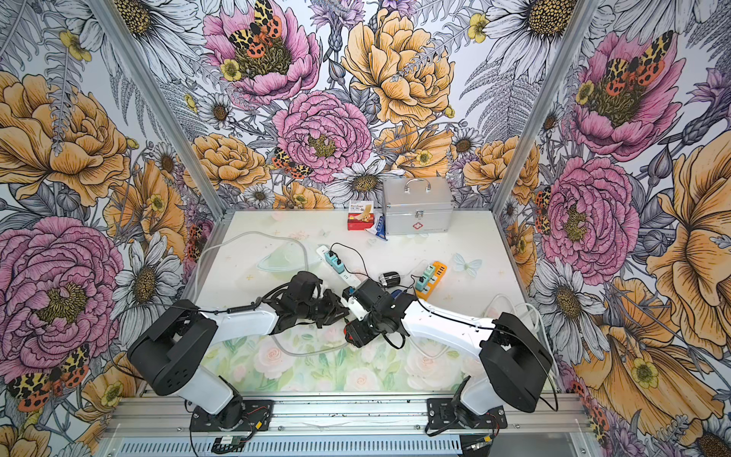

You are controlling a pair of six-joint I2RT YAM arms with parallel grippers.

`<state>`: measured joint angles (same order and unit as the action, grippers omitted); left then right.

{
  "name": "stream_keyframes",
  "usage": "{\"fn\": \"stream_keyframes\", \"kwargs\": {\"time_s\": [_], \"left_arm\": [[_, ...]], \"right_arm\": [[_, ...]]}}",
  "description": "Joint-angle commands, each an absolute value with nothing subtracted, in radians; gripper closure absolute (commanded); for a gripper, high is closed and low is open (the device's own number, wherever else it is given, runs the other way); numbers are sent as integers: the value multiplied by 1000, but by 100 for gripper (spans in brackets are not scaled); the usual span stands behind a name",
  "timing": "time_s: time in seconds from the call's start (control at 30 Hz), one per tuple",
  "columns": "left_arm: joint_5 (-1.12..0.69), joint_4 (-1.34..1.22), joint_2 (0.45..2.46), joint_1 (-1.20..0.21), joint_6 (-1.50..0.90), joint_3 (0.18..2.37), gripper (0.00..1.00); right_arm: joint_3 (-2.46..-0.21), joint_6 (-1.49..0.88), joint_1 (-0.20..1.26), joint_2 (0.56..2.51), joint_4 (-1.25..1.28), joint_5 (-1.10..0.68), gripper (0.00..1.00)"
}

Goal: Unplug the electric shaver
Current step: Remove the charging cable from the electric shaver.

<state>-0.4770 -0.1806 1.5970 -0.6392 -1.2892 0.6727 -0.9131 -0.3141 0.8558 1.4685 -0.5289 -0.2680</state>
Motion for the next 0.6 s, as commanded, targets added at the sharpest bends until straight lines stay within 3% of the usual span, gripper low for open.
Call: {"fn": "stream_keyframes", "kwargs": {"time_s": [0.0,0.13,0.57], "left_arm": [[-515,-226,1621,-641,-1283,713,84],[-515,-227,1637,-638,-1278,733,100],[-457,-227,1663,-614,-1293,753,100]], "right_arm": [[-937,-326,843,1433,-486,-311,63],[-927,-353,832,1436,-487,-344,64],[-876,-496,807,1417,-489,-426,67]]}}
